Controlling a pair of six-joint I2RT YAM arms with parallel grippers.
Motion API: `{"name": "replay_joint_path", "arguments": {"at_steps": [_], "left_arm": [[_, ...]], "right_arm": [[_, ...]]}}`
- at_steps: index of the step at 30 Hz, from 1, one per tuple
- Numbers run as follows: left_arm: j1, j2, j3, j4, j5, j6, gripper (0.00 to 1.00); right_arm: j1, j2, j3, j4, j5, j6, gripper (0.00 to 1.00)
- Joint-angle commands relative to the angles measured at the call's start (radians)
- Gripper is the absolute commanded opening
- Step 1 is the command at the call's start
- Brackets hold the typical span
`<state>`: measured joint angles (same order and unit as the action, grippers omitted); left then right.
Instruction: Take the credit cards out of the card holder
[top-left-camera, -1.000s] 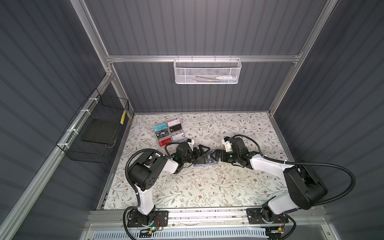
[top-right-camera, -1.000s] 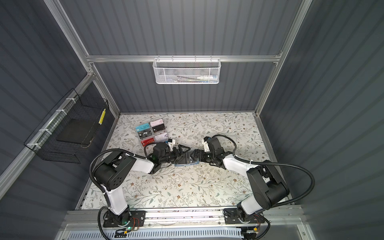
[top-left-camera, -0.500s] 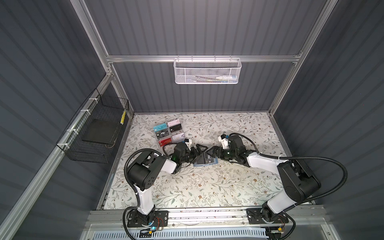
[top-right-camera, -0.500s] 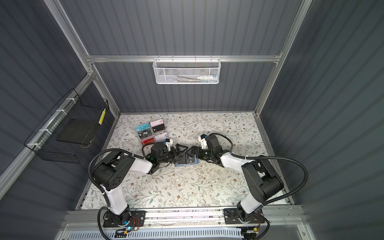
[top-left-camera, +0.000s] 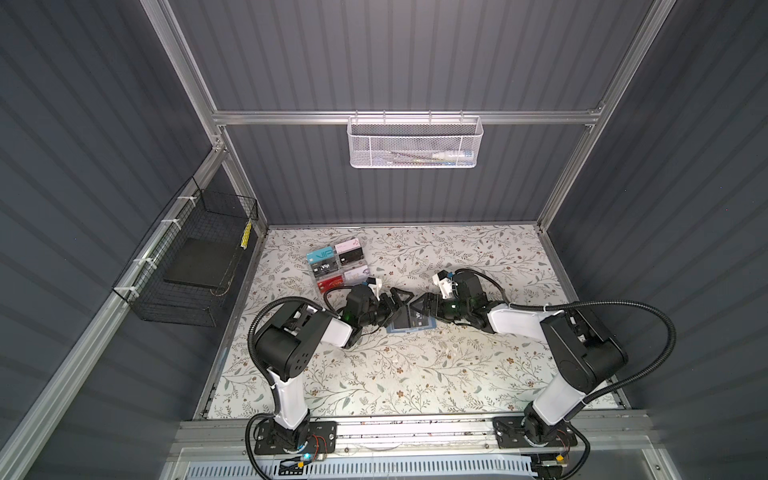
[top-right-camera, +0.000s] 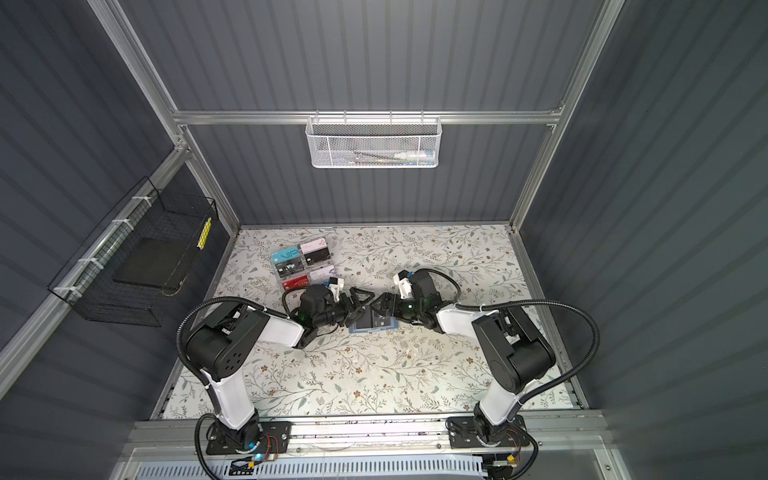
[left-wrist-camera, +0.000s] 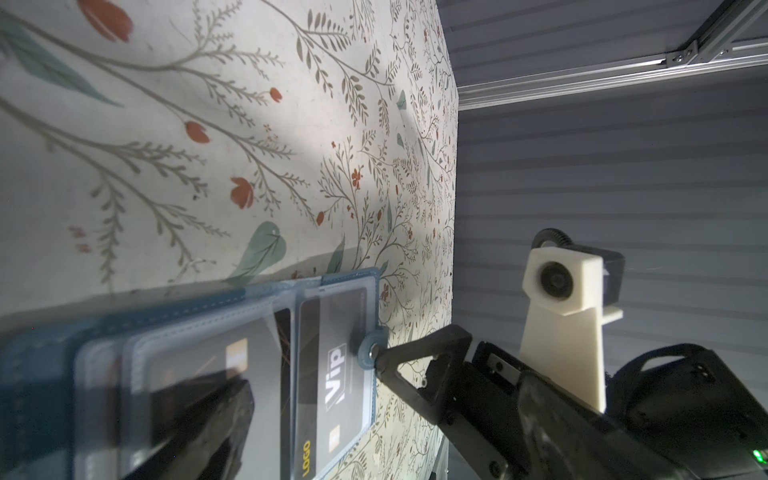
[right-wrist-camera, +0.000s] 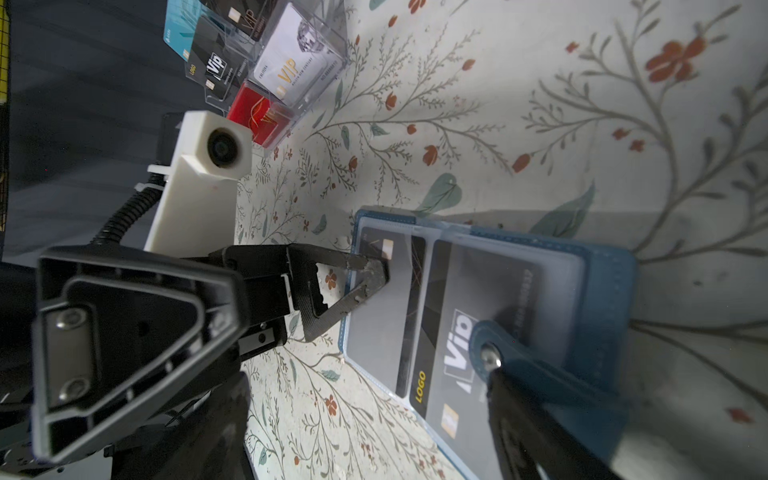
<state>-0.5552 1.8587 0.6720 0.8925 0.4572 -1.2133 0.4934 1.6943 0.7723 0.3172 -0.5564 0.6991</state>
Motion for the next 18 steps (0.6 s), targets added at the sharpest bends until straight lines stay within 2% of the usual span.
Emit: {"name": "replay_joint_path", "arguments": {"at_steps": [1, 18], "left_arm": [[0.007, -0.007, -0.015, -0.012, 0.006, -0.002, 1.00], [0.005, 0.002, 0.036, -0.040, 0.037, 0.002, 1.00]], "right_arm": [[0.000, 0.004, -0.019, 0.031, -0.001, 0.005, 0.89], [-0.032, 0.012, -0.138, 0.131, -0.004, 0.028, 0.88]]}}
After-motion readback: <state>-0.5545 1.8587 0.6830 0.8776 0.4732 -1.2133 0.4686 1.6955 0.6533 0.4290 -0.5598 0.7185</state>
